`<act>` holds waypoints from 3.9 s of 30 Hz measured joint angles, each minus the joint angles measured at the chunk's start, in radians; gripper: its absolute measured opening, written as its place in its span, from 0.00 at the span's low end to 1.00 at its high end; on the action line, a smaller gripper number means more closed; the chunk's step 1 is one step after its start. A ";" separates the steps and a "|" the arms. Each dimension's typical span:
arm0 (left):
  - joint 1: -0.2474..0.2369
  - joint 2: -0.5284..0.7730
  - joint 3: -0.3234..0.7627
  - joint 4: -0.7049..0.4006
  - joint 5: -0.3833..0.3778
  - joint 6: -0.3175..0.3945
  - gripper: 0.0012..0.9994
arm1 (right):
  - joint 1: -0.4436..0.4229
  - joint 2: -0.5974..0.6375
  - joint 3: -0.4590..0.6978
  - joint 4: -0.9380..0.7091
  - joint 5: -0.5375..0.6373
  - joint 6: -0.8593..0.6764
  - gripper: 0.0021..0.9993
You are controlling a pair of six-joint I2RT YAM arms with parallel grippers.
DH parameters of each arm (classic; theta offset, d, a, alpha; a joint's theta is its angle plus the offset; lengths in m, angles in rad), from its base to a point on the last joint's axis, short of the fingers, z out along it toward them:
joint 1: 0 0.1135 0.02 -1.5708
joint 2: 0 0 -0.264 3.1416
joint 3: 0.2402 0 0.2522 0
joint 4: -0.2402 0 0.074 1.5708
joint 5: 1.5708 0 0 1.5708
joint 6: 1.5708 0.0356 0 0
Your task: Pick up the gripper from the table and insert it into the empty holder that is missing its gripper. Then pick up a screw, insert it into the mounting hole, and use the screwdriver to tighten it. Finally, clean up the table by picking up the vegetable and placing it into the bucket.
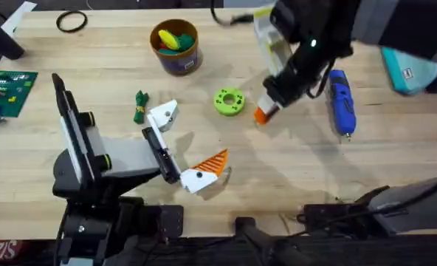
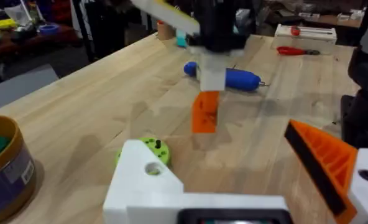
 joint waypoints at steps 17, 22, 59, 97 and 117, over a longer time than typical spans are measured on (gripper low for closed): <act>0.000 0.000 0.000 0.000 0.000 0.000 0.99 | -0.125 -0.128 0.034 0.172 -0.585 0.004 0.01; 0.000 0.000 0.000 0.000 0.000 0.000 0.99 | -0.128 -0.127 -0.121 0.408 -0.816 0.029 0.01; 0.001 0.000 0.000 0.000 -0.006 0.000 0.99 | 0.032 0.079 -0.324 1.101 -1.249 0.618 0.02; 0.008 0.000 0.000 0.000 -0.017 -0.016 0.99 | 0.061 0.120 -0.324 1.282 -1.222 0.817 0.01; 0.014 0.000 0.000 -0.006 0.015 -0.029 0.99 | 0.123 0.229 -0.323 1.636 -1.262 1.071 0.01</act>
